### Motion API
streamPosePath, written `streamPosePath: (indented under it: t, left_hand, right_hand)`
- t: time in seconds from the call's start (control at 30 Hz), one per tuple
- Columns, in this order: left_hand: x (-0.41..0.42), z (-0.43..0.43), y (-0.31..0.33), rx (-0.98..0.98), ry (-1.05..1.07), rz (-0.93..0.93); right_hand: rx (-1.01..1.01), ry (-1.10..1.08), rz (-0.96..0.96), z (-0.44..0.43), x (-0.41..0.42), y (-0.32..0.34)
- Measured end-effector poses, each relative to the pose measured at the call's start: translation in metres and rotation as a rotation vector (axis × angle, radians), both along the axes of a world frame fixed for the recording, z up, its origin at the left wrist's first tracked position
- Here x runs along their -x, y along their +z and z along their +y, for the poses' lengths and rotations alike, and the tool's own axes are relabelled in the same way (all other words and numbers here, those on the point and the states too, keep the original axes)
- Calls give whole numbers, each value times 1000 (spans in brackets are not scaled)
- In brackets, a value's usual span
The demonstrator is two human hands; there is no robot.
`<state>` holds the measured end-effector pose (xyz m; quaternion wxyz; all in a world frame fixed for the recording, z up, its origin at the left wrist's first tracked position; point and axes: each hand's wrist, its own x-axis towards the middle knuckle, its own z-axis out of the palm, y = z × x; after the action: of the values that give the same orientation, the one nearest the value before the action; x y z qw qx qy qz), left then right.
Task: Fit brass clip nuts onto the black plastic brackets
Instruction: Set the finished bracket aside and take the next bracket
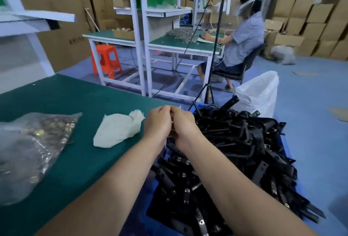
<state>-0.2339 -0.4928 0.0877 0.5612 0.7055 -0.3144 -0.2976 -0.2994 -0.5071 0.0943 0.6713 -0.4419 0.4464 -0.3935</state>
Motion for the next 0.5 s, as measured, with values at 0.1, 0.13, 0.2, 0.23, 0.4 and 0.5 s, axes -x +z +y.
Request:
streamPosePath:
  t: [0.1, 0.13, 0.2, 0.23, 0.4, 0.5]
  left_hand:
    - [-41, 38, 20, 117, 134, -292]
    - [-56, 53, 27, 163, 203, -329]
    - [-88, 87, 41, 234, 376, -383]
    - [-108, 107, 47, 256, 464, -404]
    - [-208, 219, 62, 256, 814, -381]
    - [-250, 292, 57, 212, 1025, -339]
  right_hand:
    - [91, 52, -28, 26, -43, 21]
    - [100, 90, -50, 38, -59, 29]
    - [101, 216, -122, 68, -91, 43]
    - [106, 297, -160, 86, -108, 48]
    - [83, 653, -238, 181, -191, 53]
    - [23, 783, -205, 233, -236, 46]
